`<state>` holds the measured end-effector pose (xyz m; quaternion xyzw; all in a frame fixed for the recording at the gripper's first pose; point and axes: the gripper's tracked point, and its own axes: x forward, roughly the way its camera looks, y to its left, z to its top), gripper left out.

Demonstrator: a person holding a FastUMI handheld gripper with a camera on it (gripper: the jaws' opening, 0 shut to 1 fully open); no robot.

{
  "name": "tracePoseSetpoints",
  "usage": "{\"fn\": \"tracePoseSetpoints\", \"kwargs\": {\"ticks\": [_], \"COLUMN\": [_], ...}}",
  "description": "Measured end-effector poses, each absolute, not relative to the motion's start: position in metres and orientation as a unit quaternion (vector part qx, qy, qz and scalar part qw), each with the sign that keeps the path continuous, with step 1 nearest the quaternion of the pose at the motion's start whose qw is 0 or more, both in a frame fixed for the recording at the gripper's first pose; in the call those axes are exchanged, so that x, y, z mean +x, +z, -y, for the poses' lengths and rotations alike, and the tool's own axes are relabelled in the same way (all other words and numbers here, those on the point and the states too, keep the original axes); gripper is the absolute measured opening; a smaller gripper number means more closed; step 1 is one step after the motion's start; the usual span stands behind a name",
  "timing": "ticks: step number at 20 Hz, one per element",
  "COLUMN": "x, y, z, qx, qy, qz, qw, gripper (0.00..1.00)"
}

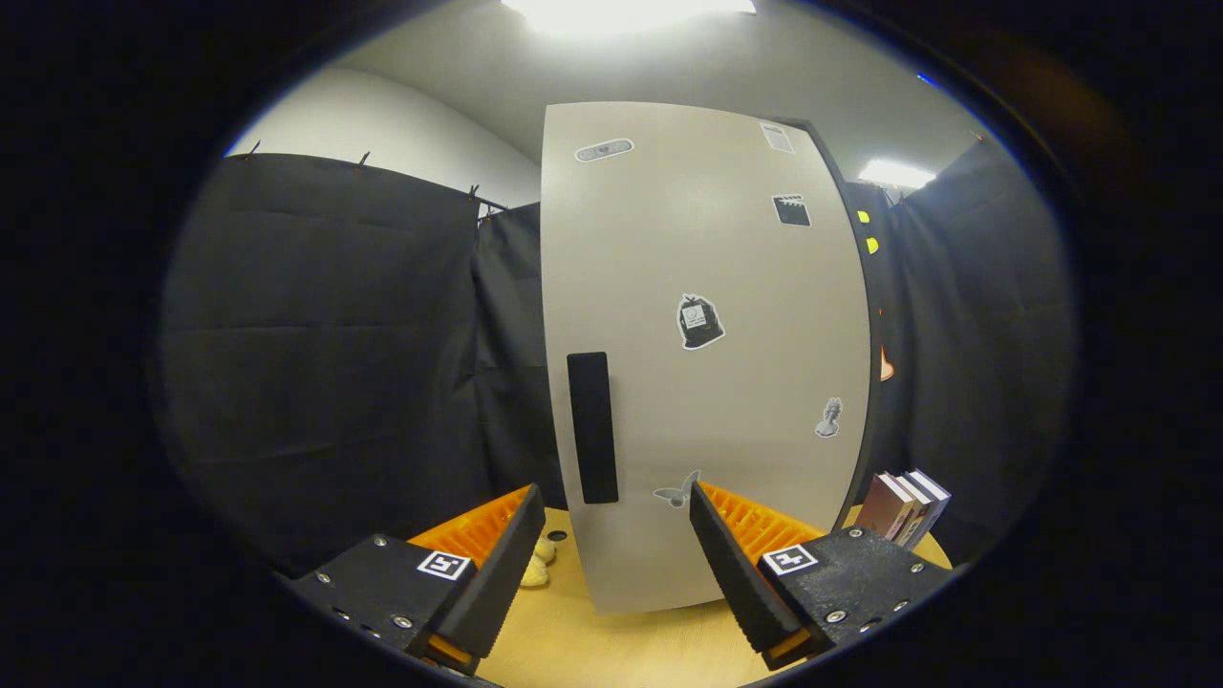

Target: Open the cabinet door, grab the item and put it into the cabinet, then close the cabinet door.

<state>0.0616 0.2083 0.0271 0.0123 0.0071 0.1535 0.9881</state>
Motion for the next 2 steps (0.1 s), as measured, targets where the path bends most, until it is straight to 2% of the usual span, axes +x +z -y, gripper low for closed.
{"fn": "tracePoseSetpoints", "kwargs": {"ticks": [2], "x": [0.0591], "y": [0.0273], "z": [-0.2098], "qx": [0.008], "qy": [0.15], "qz": [-0.004], "qw": [0.989], "gripper": [0.95]}}
